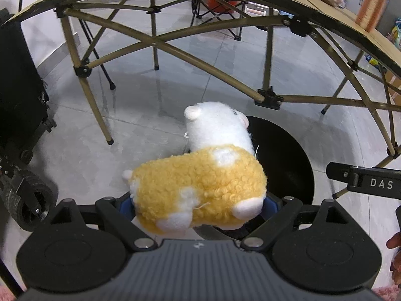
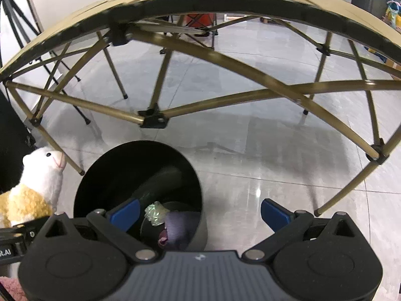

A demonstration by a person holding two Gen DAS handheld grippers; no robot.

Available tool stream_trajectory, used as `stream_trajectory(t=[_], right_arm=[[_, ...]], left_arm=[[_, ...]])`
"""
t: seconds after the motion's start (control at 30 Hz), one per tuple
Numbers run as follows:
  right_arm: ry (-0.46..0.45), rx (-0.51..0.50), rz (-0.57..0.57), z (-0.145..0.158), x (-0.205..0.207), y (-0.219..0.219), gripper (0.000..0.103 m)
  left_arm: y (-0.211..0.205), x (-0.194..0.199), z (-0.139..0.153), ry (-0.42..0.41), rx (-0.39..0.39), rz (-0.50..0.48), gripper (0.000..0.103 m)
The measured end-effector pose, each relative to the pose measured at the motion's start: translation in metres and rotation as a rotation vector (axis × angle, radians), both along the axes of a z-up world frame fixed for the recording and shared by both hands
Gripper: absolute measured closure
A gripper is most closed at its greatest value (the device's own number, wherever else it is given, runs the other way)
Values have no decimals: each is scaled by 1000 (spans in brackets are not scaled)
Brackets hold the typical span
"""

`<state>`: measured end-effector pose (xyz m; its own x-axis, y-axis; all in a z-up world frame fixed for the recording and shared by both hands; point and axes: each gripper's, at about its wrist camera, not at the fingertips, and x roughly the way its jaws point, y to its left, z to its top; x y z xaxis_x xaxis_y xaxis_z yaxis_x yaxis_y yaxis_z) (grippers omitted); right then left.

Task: Collect trash
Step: 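Move the left gripper over the bin and release the plush sheep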

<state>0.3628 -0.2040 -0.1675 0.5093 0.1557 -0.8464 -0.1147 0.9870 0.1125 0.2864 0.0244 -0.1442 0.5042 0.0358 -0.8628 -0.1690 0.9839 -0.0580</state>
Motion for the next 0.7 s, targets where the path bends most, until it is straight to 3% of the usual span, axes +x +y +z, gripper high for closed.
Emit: stream_trajectory(t=[0.7], right_arm=[[24, 21, -143, -14, -15, -88, 0]], left_arm=[[-54, 18, -14, 63, 32, -58, 11]])
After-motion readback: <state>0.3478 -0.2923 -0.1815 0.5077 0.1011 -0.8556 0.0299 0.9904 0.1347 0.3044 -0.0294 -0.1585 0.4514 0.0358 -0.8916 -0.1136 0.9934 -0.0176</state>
